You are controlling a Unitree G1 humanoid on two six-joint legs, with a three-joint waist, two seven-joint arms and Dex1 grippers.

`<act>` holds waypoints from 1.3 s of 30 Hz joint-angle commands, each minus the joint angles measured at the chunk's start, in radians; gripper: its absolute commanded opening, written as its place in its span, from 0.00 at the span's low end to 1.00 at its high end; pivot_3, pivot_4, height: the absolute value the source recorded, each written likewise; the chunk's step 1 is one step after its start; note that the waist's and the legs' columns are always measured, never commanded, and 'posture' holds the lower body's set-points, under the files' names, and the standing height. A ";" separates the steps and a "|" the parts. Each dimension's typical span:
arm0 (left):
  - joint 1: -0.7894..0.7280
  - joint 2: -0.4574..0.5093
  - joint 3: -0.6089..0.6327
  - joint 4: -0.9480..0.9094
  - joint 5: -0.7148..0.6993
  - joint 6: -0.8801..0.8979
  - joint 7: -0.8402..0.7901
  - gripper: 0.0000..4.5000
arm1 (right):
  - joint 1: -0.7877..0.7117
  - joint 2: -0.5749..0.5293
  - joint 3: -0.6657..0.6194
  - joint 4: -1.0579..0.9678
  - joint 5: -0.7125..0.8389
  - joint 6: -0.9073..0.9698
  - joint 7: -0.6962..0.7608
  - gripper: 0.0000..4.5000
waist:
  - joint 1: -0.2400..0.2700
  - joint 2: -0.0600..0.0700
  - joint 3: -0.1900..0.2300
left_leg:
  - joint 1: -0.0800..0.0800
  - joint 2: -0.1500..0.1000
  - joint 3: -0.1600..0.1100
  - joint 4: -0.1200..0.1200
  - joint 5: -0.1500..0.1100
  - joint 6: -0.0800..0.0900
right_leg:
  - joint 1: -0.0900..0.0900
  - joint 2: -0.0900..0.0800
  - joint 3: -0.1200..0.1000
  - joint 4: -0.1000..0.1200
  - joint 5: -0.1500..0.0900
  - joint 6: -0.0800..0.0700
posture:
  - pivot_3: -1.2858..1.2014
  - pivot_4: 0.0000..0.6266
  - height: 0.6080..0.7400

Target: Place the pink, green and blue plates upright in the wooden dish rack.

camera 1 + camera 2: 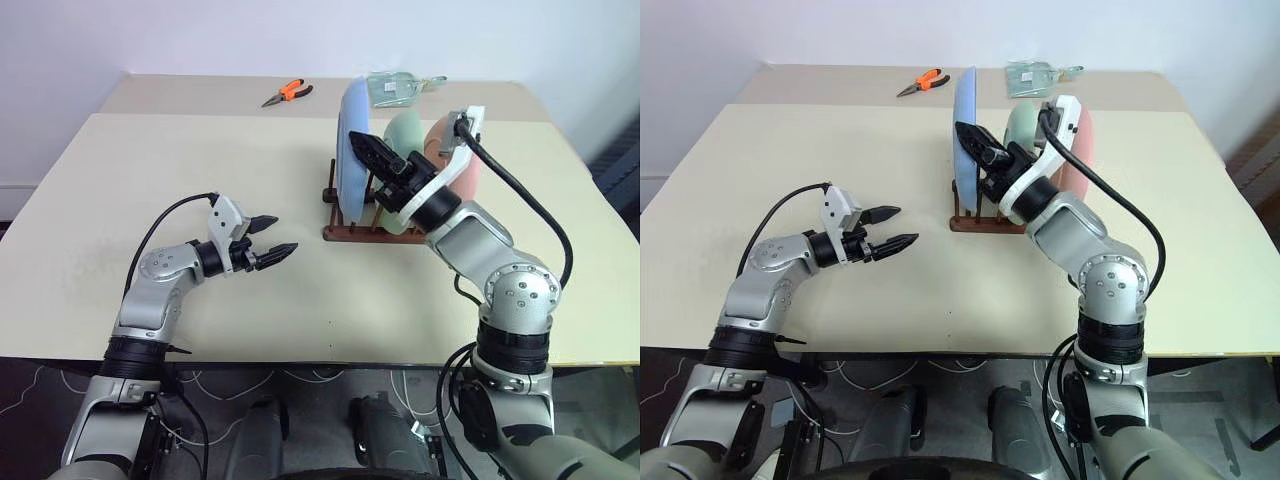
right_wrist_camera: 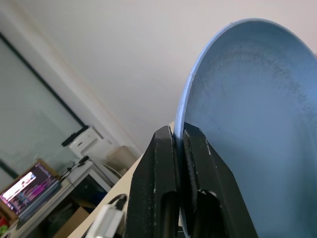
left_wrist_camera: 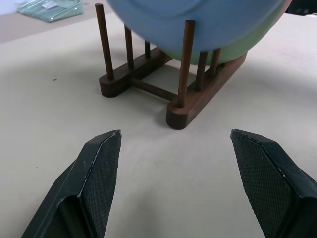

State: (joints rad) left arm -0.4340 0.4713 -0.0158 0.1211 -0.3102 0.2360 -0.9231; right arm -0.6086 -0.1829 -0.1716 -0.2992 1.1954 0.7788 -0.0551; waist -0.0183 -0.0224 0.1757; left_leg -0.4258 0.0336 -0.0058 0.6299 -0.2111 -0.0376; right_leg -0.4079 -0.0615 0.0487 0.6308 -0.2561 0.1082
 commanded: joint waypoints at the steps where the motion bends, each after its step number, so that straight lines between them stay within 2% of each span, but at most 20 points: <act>1: 0.001 0.002 0.013 -0.037 -0.017 -0.001 -0.001 0.81 | -0.041 -0.002 -0.033 0.017 0.015 -0.017 0.001 0.07 | 0.000 0.000 0.000 | 0.000 0.000 0.000 0.000 0.000 0.000 | 0.000 0.000 0.000 0.000 0.000 0.000 | 0.52 0.24 0.90; 4: 0.001 0.001 0.012 -0.038 -0.018 0.001 -0.001 0.81 | -0.057 -0.026 -0.026 0.031 -0.028 -0.020 0.027 0.30 | 0.000 0.000 0.000 | 0.000 0.000 0.000 0.000 0.000 0.000 | 0.000 0.000 0.000 0.000 0.000 0.000 | 0.52 0.24 0.90; 8: 0.005 0.002 0.011 -0.044 -0.019 0.005 -0.002 0.81 | -0.088 -0.095 0.023 0.011 -0.148 -0.027 0.092 0.74 | 0.000 0.000 0.000 | 0.000 0.000 0.000 0.000 0.000 0.000 | 0.000 0.000 0.000 0.000 0.000 0.000 | 0.52 0.24 0.90; 13: 0.006 0.001 0.009 -0.053 -0.022 0.013 0.000 0.81 | -0.124 -0.276 0.123 -0.069 -0.382 -0.076 0.230 0.74 | 0.001 0.000 0.000 | 0.000 0.000 0.001 0.000 0.000 0.000 | -0.001 0.000 0.000 0.000 0.000 0.000 | 0.52 0.24 0.90; 17: 0.008 0.004 0.007 -0.051 -0.018 0.015 -0.002 0.81 | -0.100 -0.397 0.072 -0.157 -0.453 -0.089 0.283 0.74 | 0.004 0.000 0.000 | -0.001 0.000 0.001 -0.001 0.000 0.000 | -0.001 0.000 0.000 -0.001 0.000 0.000 | 0.52 0.24 0.90; 19: 0.008 0.010 0.011 -0.036 -0.002 -0.007 0.005 0.81 | -0.047 -0.479 -0.005 -0.214 -0.474 -0.113 0.330 0.74 | 0.009 0.000 0.001 | -0.001 0.000 0.001 -0.001 0.000 0.000 | -0.001 0.000 0.000 -0.001 0.000 0.000 | 0.52 0.24 0.90; 20: 0.006 0.013 0.017 -0.027 0.005 -0.015 0.014 0.81 | -0.021 -0.504 -0.065 -0.226 -0.434 -0.099 0.349 0.74 | 0.009 0.000 0.001 | -0.001 0.000 0.000 -0.001 0.000 0.000 | -0.001 -0.001 0.000 -0.002 0.000 0.000 | 0.52 0.24 0.90; 22: 0.002 0.028 0.035 0.008 0.027 -0.049 0.036 0.81 | 0.114 -0.574 -0.244 -0.235 -0.396 -0.061 0.388 0.86 | 0.015 -0.002 0.000 | -0.001 -0.001 0.001 0.000 0.000 0.000 | 0.000 -0.001 0.000 -0.003 0.000 0.000 | 0.52 0.24 0.90; 24: -0.001 0.049 0.046 0.063 0.056 -0.091 0.051 0.81 | 0.307 -0.635 -0.365 -0.245 -0.457 -0.057 0.439 0.99 | 0.023 -0.003 0.000 | -0.001 -0.001 0.001 0.000 -0.001 0.001 | 0.001 -0.001 0.000 -0.003 0.000 0.000 | 0.52 0.24 0.90; 25: -0.001 0.061 0.046 0.090 0.069 -0.111 0.050 0.81 | 0.398 -0.652 -0.393 -0.250 -0.495 -0.067 0.462 0.99 | 0.023 -0.003 0.000 | -0.001 -0.001 0.001 -0.001 -0.001 0.001 | 0.001 -0.001 0.000 -0.004 0.000 0.000 | 0.52 0.24 0.90; 28: 0.005 0.085 0.050 0.161 0.088 -0.158 0.043 0.81 | 0.661 -0.652 -0.383 -0.218 -0.622 -0.157 0.542 0.99 | 0.019 -0.002 0.000 | 0.000 0.000 0.003 -0.001 -0.001 0.002 | 0.000 -0.001 0.001 -0.003 -0.001 -0.001 | 0.52 0.24 0.90; 30: 0.008 0.091 0.054 0.189 0.097 -0.184 0.048 0.81 | 0.735 -0.611 -0.366 -0.157 -0.674 -0.224 0.555 0.99 | 0.010 -0.002 0.000 | 0.001 0.000 0.003 0.000 -0.001 0.002 | 0.000 -0.001 0.002 -0.003 -0.001 -0.001 | 0.52 0.24 0.90; 39: 0.062 0.086 0.057 0.125 0.090 -0.179 0.065 0.81 | 0.749 -0.506 -0.265 -0.015 -0.772 -0.418 0.622 0.99 | 0.002 -0.001 0.000 | 0.002 0.000 0.004 0.000 -0.001 0.002 | 0.000 0.000 0.003 -0.003 -0.001 -0.002 | 0.52 0.24 0.90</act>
State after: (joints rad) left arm -0.3766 0.5526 0.0217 0.2912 -0.2102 0.0611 -0.8652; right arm 0.1536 -0.6943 -0.4357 -0.3128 0.4337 0.4055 0.5532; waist -0.0159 -0.0238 0.1754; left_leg -0.4245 0.0340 -0.0017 0.6295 -0.2124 -0.0359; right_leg -0.4080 -0.0620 0.0512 0.6281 -0.2566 0.1067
